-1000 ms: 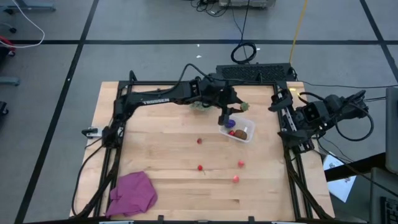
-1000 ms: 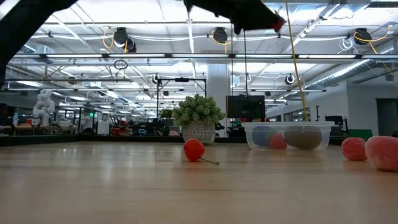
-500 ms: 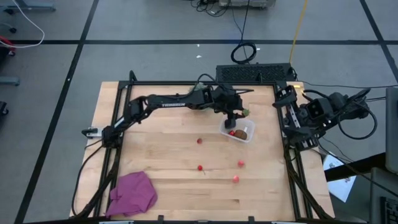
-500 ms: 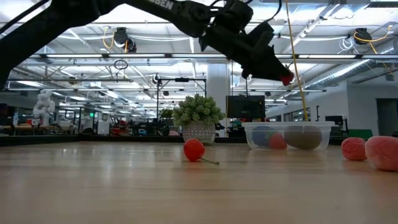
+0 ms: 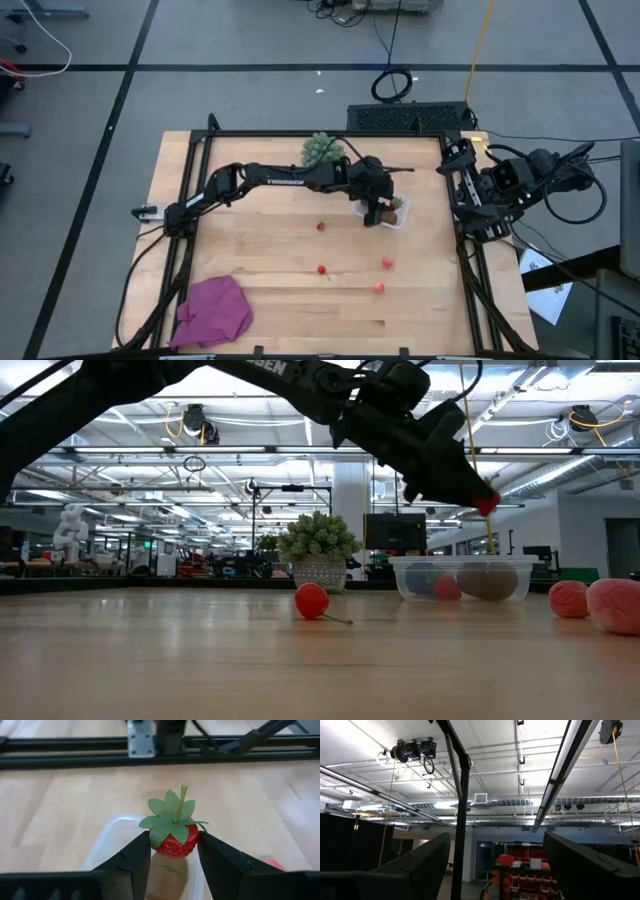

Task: Pick and placing Produce into tupperware
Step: Put the red strawberry into the transparent bin

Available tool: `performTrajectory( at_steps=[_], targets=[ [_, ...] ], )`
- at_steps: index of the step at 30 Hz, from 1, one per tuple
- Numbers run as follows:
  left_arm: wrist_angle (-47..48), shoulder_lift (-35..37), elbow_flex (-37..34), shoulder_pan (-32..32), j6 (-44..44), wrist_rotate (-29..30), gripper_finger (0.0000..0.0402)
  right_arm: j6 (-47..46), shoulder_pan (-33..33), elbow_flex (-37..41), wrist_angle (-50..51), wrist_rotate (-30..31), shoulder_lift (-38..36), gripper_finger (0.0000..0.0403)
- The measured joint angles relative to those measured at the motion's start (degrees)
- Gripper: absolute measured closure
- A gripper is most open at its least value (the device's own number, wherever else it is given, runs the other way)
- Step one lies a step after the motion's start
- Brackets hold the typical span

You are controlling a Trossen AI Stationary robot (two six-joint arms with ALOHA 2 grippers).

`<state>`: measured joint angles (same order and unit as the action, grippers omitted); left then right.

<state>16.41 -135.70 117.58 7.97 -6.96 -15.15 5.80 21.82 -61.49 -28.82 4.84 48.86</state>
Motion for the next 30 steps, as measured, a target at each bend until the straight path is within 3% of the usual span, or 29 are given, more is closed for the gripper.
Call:
performTrajectory(
  at_steps=[15, 30],
  targets=[
    [-5.7, -5.1, 0.0, -0.2, 3.7, 0.7, 0.0243, -2.1, 0.0, 0.0, 0.6, 0.0, 0.2, 0.0092],
    [-6.0, -4.9, 0.0, 1.7, 5.8, 1.8, 0.0243, -1.9, 0.0, 0.0, 0.4, -0.1, 0.5, 0.0092]
  ],
)
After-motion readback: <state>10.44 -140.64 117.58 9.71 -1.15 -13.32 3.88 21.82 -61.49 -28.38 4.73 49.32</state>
